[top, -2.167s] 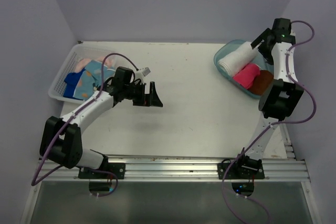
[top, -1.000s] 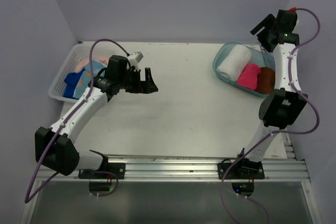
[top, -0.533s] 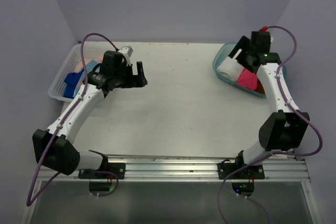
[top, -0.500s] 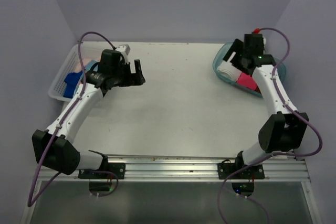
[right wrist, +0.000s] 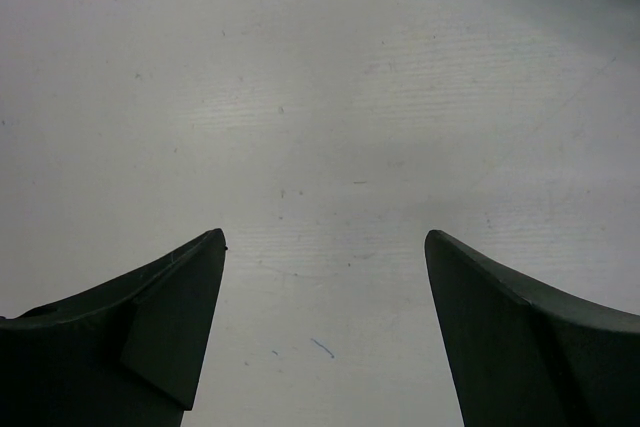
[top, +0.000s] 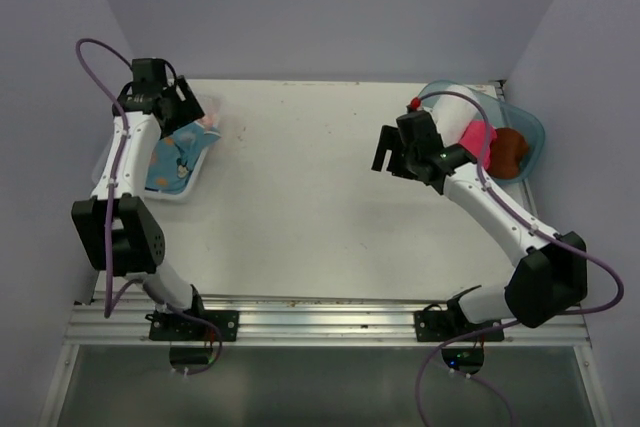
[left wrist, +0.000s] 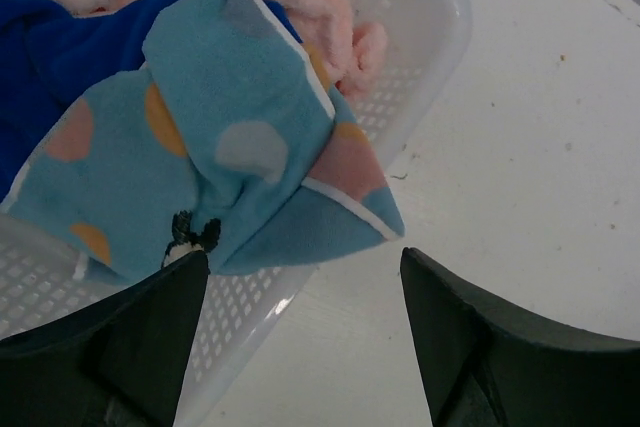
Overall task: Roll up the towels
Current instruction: Grab a towel with the left arm
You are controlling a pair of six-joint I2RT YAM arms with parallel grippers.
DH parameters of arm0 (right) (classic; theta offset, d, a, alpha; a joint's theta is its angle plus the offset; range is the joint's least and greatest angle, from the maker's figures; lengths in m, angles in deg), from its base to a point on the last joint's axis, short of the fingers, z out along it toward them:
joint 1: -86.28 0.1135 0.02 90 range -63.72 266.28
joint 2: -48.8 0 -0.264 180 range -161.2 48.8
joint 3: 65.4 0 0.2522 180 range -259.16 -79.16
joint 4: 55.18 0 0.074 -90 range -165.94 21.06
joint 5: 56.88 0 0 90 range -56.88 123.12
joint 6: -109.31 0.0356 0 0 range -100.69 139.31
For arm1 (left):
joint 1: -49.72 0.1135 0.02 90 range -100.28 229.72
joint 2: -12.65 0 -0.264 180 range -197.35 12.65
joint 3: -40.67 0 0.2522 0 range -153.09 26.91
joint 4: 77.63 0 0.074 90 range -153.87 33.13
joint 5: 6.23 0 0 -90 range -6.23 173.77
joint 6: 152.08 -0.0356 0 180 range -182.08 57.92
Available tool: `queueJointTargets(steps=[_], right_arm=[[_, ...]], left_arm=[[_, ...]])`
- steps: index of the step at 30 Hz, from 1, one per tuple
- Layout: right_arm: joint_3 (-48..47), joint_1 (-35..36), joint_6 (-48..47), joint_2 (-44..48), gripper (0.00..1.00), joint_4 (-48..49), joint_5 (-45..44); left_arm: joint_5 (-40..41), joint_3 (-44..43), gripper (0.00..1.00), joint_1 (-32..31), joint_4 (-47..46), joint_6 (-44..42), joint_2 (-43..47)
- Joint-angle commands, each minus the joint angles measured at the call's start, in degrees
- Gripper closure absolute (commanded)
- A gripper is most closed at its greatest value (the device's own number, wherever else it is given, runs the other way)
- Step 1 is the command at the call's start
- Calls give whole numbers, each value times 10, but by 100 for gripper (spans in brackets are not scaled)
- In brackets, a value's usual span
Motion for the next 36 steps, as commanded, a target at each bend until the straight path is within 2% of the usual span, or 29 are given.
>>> queueJointTargets(steps=[1, 8, 14, 17, 20, 23, 24, 26, 28, 31, 36], right_arm=[[14, 3, 7, 30, 14, 20, -3], [34, 2, 6, 53, 13, 13, 0], [38, 2, 11, 63, 13, 5, -4], [36, 3, 12, 67, 13, 3, -6], [33, 3, 16, 70, 13, -3, -11], [30, 3, 20, 75, 13, -9, -14], [30, 3, 21, 76, 13, -12, -18], [26, 3, 22, 82, 13, -18, -22], [23, 3, 22, 88, 13, -22, -30], [20, 3, 22, 94, 13, -34, -44], [20, 3, 22, 97, 13, -41, -54]], left_arm=[[52, -47, 19, 9, 3, 39, -75], [112, -97, 30, 17, -9, 55, -163], [106, -74, 42, 19, -36, 48, -185], [110, -93, 41, 18, -2, 48, -222], [114, -77, 40, 18, -14, 48, -218], [112, -72, 55, 18, -40, 38, -208], [113, -78, 77, 18, -33, 37, -208], [117, -104, 100, 18, -12, 38, -204], [108, -110, 100, 18, -5, 38, -182], [74, -96, 100, 14, -31, 22, -83], [32, -120, 100, 7, -35, -11, 13]])
